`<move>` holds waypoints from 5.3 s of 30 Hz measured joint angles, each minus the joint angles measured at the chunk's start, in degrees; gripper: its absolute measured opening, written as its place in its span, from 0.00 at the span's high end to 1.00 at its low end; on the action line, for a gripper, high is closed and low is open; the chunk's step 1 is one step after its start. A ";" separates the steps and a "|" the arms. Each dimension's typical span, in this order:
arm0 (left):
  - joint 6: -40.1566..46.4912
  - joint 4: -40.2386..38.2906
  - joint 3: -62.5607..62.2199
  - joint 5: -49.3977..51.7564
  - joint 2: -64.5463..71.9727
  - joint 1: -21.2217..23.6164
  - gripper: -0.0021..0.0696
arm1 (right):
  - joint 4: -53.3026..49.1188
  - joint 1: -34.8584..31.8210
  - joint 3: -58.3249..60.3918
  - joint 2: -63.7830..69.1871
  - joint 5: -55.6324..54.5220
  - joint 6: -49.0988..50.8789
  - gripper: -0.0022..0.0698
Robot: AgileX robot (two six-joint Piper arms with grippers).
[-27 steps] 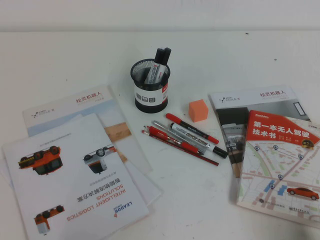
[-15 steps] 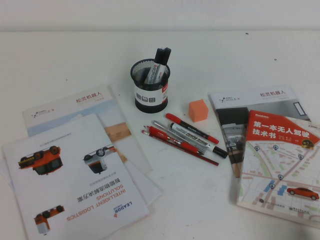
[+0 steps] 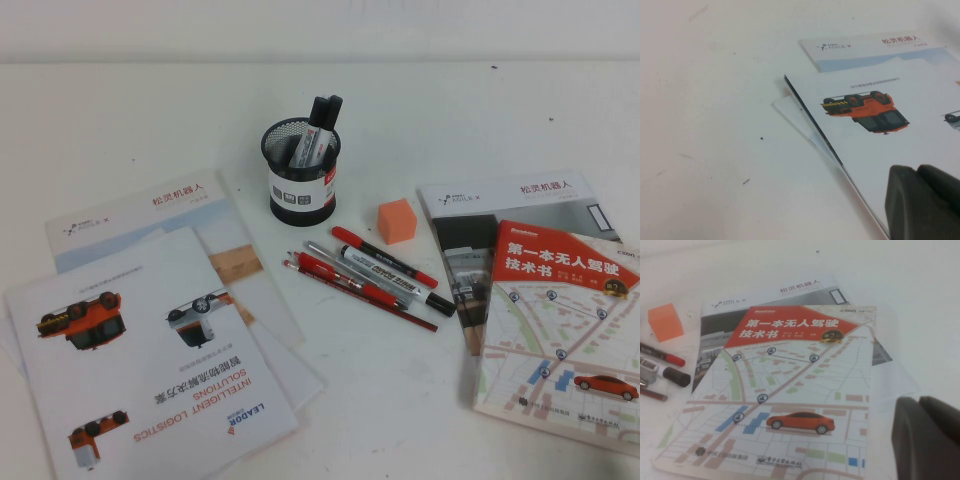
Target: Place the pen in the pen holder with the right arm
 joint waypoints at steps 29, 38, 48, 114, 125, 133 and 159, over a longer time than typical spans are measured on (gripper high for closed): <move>0.00 0.00 0.00 0.00 0.00 0.00 0.97 | 55.66 0.00 0.00 0.00 -14.30 0.00 1.00; 0.00 0.00 0.00 0.00 0.00 0.00 0.97 | 56.75 0.00 0.00 0.00 -3.20 -9.47 1.00; 0.00 0.00 0.00 0.00 0.00 0.00 0.97 | 51.54 0.00 -20.43 12.18 20.86 -33.90 1.00; 0.00 0.00 0.00 0.00 0.00 0.00 0.97 | 5.11 35.27 -110.49 128.00 50.53 -47.64 0.50; 0.00 0.00 0.00 0.00 0.00 0.00 0.97 | 3.30 35.15 -111.00 128.24 49.41 -47.86 0.50; 0.00 0.00 0.00 0.00 0.00 0.00 0.97 | 3.30 33.68 -111.48 130.02 48.54 -47.35 0.50; 0.00 0.00 0.00 0.00 0.00 0.00 0.97 | 6.22 33.59 -120.41 131.30 49.84 -39.90 0.88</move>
